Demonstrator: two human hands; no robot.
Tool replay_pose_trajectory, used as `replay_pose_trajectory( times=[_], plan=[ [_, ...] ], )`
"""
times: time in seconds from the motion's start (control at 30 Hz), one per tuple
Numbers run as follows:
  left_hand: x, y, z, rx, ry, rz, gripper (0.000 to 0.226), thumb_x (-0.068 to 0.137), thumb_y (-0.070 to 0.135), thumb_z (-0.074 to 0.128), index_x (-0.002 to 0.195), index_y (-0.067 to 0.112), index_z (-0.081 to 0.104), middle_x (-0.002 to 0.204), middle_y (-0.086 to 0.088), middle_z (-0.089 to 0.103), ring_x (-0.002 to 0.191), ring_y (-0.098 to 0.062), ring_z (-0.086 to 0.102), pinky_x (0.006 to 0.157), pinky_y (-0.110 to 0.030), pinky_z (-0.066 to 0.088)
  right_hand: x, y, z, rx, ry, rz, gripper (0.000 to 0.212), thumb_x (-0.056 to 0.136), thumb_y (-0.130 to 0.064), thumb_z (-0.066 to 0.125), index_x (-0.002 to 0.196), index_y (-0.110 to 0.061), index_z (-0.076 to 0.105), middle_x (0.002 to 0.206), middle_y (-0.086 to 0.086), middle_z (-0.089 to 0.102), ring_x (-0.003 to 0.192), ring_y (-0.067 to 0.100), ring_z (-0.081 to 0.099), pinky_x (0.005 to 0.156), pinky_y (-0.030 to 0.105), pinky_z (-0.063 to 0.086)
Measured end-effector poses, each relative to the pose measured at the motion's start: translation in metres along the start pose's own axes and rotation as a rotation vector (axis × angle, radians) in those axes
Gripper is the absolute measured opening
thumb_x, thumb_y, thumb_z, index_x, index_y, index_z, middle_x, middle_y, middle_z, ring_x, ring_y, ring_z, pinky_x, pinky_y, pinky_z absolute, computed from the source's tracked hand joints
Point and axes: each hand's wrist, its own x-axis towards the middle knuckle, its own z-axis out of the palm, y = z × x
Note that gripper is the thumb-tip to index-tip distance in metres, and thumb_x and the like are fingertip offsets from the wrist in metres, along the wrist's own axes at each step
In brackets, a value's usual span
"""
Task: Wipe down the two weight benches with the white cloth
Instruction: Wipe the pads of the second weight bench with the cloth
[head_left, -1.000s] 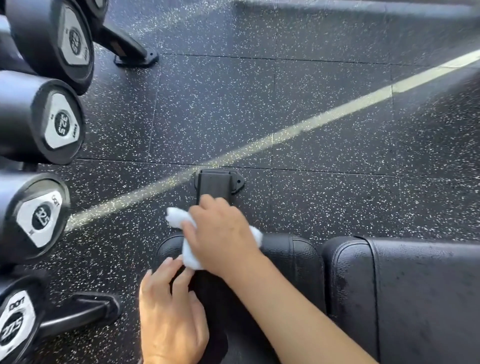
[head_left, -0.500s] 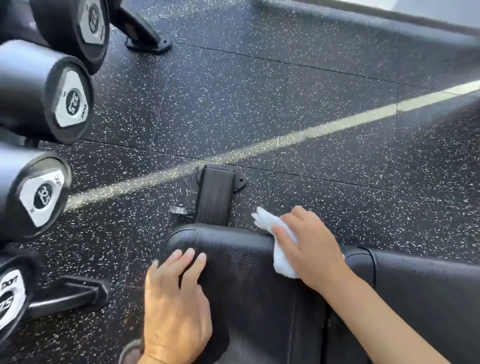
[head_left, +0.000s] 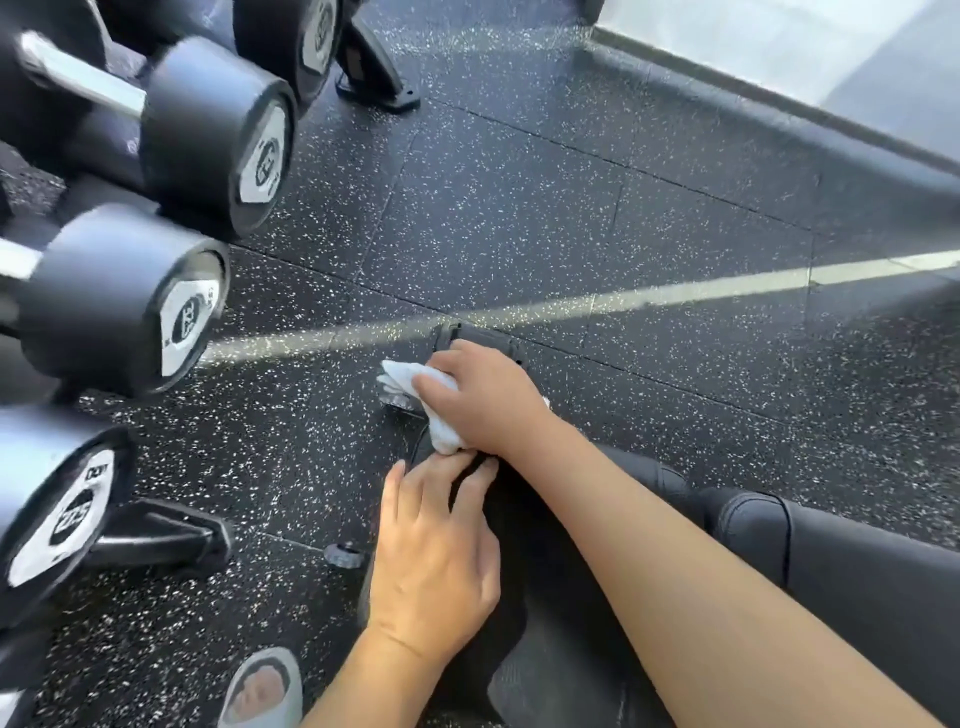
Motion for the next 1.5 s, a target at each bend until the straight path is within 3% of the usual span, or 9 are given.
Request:
replay_pose_trajectory(
  times=[0.13,0.27,0.33,0.57,0.63,0.73,1.0,1.3,1.5],
  plan=[
    [0.001,0.003,-0.01,-0.088,-0.037,-0.029,0.051,0.087,0.02,0.048,0.134,0.02,0.066,0.134,-0.001,0.059,0.131,-0.026,0.051,0.118,-0.062,0.037,-0.012,-0.001,-0.002,-0.059,0.059,0.045,0.041,0.098,-0.043,0.051,0.062,-0.024,0.044,0.076,-0.002,0.046,0.07,0.012,0.046,0.06,0.035,0.031],
    [-0.042,-0.007,-0.02,-0.101,-0.155,0.017,0.061,0.084,0.026,0.048,0.144,0.03,0.059,0.16,0.004,0.046,0.152,-0.022,0.04,0.121,-0.058,0.036,-0.015,-0.015,0.004,-0.221,0.06,0.045,0.037,0.098,-0.041,0.048,0.065,-0.023,0.048,0.088,0.001,0.055,0.101,0.027,0.057,0.074,0.037,0.045],
    [-0.075,-0.027,-0.027,-0.128,-0.184,0.099,0.06,0.086,0.028,0.054,0.146,0.032,0.06,0.164,0.005,0.045,0.152,-0.022,0.043,0.115,-0.054,0.045,-0.019,-0.025,0.009,-0.33,0.063,0.016,0.034,0.099,-0.04,0.048,0.07,-0.025,0.055,0.087,-0.002,0.051,0.099,0.028,0.053,0.073,0.037,0.043],
    [-0.117,-0.095,-0.054,-0.155,-0.148,0.206,0.032,0.095,0.033,0.059,0.127,0.034,0.062,0.139,0.011,0.059,0.121,-0.019,0.058,0.101,-0.036,0.053,-0.075,-0.083,0.068,-0.797,-0.035,-0.5,0.033,0.09,-0.04,0.055,0.066,-0.021,0.067,0.077,-0.003,0.05,0.082,0.025,0.047,0.071,0.04,0.038],
    [-0.12,-0.106,-0.058,-0.164,-0.142,0.237,0.026,0.095,0.032,0.06,0.121,0.032,0.062,0.125,0.013,0.061,0.113,-0.016,0.056,0.099,-0.035,0.05,-0.093,-0.086,0.083,-0.765,-0.076,-0.571,0.034,0.094,-0.038,0.054,0.066,-0.02,0.065,0.077,-0.001,0.05,0.079,0.024,0.046,0.071,0.04,0.034],
    [-0.125,-0.116,-0.061,-0.188,-0.164,0.211,0.033,0.095,0.037,0.063,0.127,0.033,0.06,0.132,0.014,0.057,0.117,-0.013,0.054,0.103,-0.032,0.046,-0.083,-0.075,0.067,-0.688,-0.095,-0.659,0.039,0.099,-0.04,0.051,0.068,-0.018,0.064,0.077,0.0,0.05,0.077,0.025,0.044,0.065,0.039,0.033],
    [-0.153,-0.112,-0.055,-0.263,-0.194,0.082,0.048,0.103,0.038,0.055,0.15,0.034,0.052,0.148,0.016,0.053,0.127,-0.011,0.056,0.108,-0.034,0.051,-0.028,-0.068,0.039,-0.757,0.057,-0.269,0.041,0.096,-0.043,0.046,0.069,-0.02,0.065,0.084,-0.007,0.047,0.09,0.022,0.044,0.076,0.037,0.04],
    [-0.177,-0.102,-0.048,-0.323,-0.186,0.001,0.053,0.097,0.038,0.062,0.149,0.036,0.053,0.159,0.018,0.046,0.135,-0.005,0.049,0.113,-0.025,0.039,-0.086,-0.072,0.069,-0.697,-0.128,-0.753,0.039,0.099,-0.041,0.053,0.07,-0.017,0.063,0.079,-0.001,0.049,0.079,0.023,0.044,0.068,0.036,0.032],
    [-0.163,-0.096,-0.048,-0.326,-0.153,-0.054,0.037,0.097,0.037,0.059,0.134,0.036,0.06,0.145,0.02,0.053,0.134,-0.004,0.049,0.114,-0.023,0.038,-0.036,-0.06,0.034,-0.643,0.206,-0.366,0.039,0.097,-0.037,0.055,0.07,-0.012,0.069,0.08,-0.004,0.045,0.085,0.022,0.04,0.073,0.042,0.044]
  ],
)
